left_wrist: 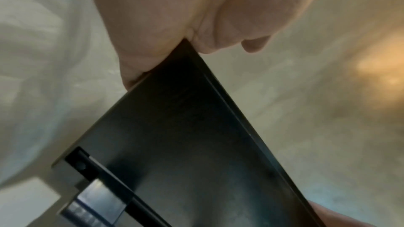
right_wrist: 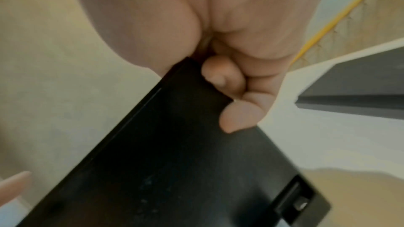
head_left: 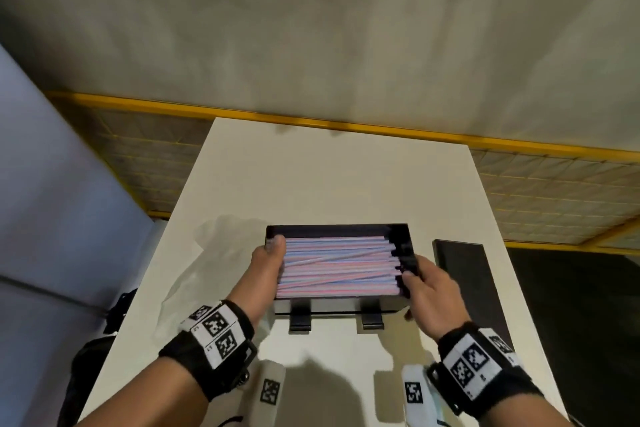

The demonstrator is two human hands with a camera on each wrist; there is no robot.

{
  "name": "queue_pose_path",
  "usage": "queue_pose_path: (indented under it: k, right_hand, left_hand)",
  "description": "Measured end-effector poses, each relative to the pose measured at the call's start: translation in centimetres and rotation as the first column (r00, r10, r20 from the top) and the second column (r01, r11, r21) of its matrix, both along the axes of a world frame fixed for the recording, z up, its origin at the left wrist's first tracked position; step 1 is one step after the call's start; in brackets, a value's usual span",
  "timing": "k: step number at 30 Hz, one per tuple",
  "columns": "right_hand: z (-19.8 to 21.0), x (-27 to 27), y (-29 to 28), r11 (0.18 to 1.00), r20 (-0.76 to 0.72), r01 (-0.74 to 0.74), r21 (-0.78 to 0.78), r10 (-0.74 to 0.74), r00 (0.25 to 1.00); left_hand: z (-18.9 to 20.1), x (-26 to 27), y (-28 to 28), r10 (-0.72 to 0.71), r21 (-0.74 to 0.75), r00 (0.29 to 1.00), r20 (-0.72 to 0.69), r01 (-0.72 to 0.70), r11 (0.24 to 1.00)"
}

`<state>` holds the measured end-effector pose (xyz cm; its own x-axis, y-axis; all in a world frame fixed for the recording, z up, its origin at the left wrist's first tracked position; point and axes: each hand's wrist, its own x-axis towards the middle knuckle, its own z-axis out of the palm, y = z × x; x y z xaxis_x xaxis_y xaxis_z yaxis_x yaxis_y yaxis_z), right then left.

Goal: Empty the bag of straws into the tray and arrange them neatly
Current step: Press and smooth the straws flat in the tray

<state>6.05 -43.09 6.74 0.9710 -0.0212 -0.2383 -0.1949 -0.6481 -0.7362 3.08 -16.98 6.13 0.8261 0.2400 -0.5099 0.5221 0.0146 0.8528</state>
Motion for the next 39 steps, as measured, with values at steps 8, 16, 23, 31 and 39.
queue_pose_path:
  k: [8, 16, 23, 31, 39]
  right_hand:
    - [2.3, -0.2, -0.2, 0.987, 0.194, 0.057, -0.148, -0.028, 0.981]
    - [2.1, 3.5, 6.6, 0.949, -0.469, 0.089, 0.301, 0.066, 0.881]
    - [1.8, 3.8, 6.1, 0.901, -0.468, 0.187, 0.391, 0.019, 0.883]
    - [0.9, 4.1, 6.4, 0.894, -0.517, 0.208, 0.396, 0.03, 0.855]
    - [0.9, 4.4, 7.0, 0.857, -0.568, 0.283, 0.43, 0.013, 0.823]
  left_hand:
    - [2.9, -0.5, 0.1, -0.05, 0.556, 0.971, 0.235, -0.092, 0.826]
    - [2.0, 3.1, -2.7, -0.192, -0.005, 0.97, -0.147, 0.194, 0.981]
    - [1.1, 3.6, -2.5, -0.176, 0.187, 0.981, -0.076, 0.187, 0.964]
    - [0.5, 3.9, -2.8, -0.212, 0.128, 0.963, -0.169, 0.234, 0.964]
    - [0.6, 4.5, -3.0, -0.16, 0.031, 0.963, -0.217, 0.17, 0.985]
